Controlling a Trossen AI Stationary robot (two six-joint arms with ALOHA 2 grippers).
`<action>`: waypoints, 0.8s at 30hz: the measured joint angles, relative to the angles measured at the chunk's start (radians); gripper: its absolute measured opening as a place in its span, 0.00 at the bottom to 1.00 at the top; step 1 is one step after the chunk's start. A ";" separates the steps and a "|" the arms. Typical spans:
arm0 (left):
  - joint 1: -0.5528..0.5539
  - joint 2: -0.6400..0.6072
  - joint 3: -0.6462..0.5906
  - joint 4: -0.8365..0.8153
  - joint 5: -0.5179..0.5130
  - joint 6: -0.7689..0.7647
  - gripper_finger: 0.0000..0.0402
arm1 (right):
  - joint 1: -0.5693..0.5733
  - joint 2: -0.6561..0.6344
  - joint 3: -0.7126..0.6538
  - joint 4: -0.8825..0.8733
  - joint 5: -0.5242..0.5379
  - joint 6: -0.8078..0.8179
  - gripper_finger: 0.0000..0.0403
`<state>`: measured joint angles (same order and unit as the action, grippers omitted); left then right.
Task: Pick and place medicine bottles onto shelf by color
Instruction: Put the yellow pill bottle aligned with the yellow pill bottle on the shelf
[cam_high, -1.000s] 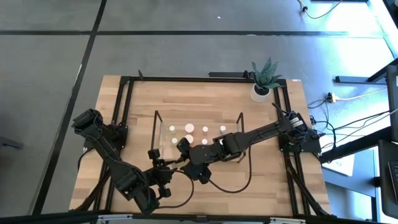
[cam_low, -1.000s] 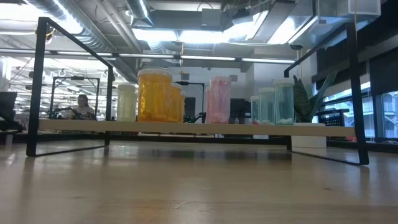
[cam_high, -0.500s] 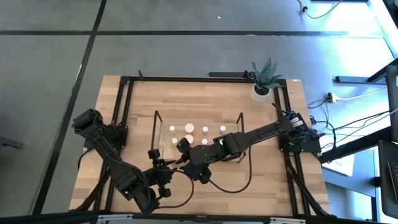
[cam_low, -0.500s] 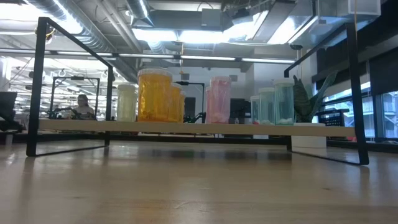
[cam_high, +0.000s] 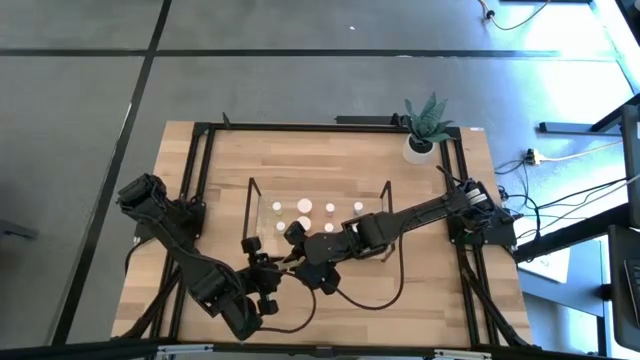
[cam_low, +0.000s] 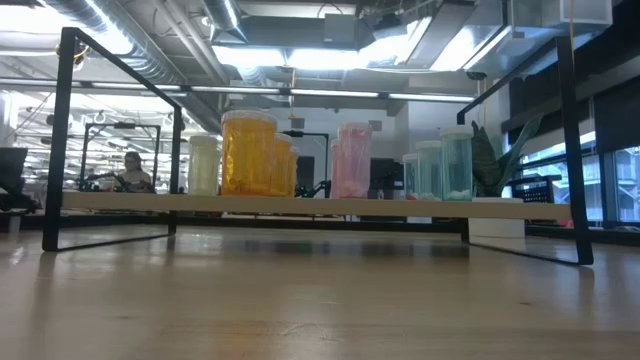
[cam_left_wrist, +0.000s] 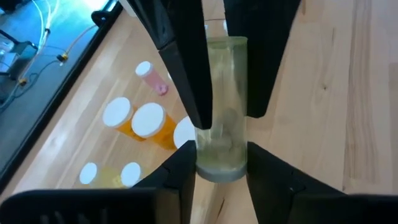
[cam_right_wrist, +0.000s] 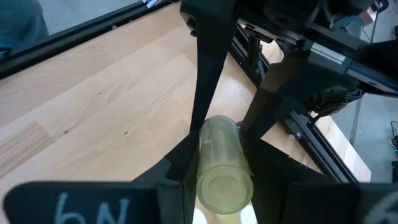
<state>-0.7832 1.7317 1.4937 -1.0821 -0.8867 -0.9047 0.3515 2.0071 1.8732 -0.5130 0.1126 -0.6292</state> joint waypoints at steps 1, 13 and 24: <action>0.005 0.000 0.000 0.001 0.008 0.001 0.28 | 0.000 0.000 0.000 -0.001 0.000 0.000 0.27; 0.016 0.001 -0.001 -0.019 0.152 -0.001 0.38 | 0.001 -0.002 0.002 0.007 0.000 0.000 0.27; -0.017 0.001 -0.001 -0.061 0.198 -0.031 0.38 | 0.004 -0.029 0.002 -0.047 0.029 0.000 0.27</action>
<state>-0.7997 1.7325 1.4925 -1.1435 -0.6885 -0.9357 0.3560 1.9778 1.8751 -0.5604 0.1411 -0.6294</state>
